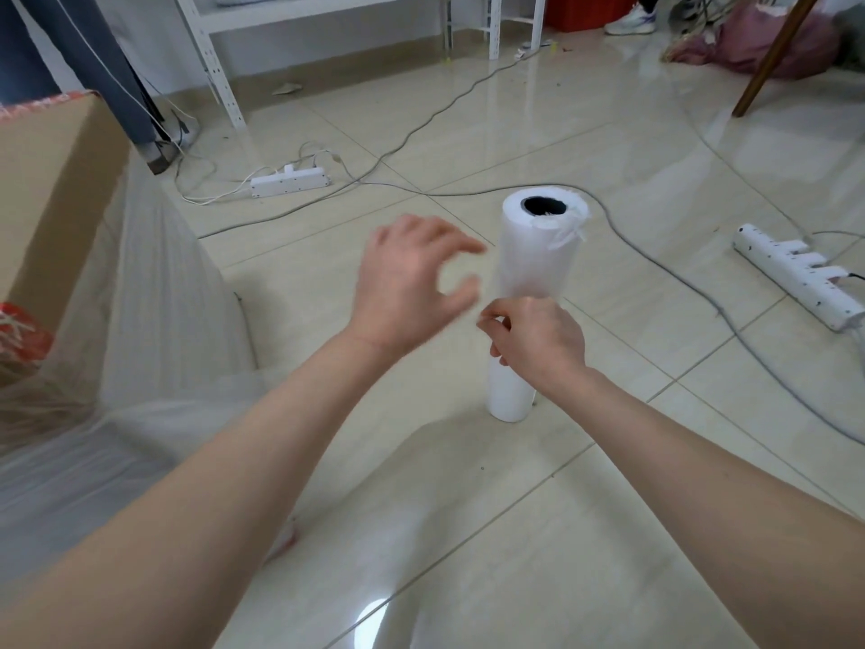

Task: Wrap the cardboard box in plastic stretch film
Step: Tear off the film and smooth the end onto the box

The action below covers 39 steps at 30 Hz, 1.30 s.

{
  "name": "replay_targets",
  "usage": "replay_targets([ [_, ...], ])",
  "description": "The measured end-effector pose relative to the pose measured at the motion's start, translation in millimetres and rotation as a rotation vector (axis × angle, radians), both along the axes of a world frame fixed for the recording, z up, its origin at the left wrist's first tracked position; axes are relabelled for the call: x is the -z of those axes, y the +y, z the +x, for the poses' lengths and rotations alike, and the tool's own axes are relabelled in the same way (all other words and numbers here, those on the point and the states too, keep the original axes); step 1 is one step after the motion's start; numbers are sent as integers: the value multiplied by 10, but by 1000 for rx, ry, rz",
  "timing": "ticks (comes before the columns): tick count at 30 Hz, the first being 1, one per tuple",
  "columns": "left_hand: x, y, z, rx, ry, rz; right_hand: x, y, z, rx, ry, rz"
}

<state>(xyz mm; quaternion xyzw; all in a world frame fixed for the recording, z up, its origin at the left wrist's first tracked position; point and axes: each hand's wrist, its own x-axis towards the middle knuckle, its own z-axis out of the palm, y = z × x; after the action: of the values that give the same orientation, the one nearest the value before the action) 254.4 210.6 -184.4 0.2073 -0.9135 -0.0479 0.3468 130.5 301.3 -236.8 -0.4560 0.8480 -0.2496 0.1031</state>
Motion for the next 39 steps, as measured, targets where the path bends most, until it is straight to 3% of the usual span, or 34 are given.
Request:
replay_targets([
  [3,125,105,-175,-29,-526,-71,13,31,-30,4,27,48],
  [5,210,56,-235,-95,-625,-89,40,59,-48,23,-11,20],
  [12,314,143,-337,-159,-537,38,40,55,-26,68,-77,-42],
  [19,345,46,-180,-148,-291,367,65,75,-13,77,-5,-56],
  [23,411,-133,5,-266,-199,513,95,85,-13,97,20,-71],
  [27,513,-312,262,-383,-201,539,152,122,-57,89,56,-66],
  [33,488,-196,146,-105,-372,583,256,140,-5,-30,143,-115],
  [37,473,-168,200,31,-353,667,290,84,-35,-113,187,139],
  [39,502,-164,230,16,-339,707,337,88,-52,-69,147,156],
])
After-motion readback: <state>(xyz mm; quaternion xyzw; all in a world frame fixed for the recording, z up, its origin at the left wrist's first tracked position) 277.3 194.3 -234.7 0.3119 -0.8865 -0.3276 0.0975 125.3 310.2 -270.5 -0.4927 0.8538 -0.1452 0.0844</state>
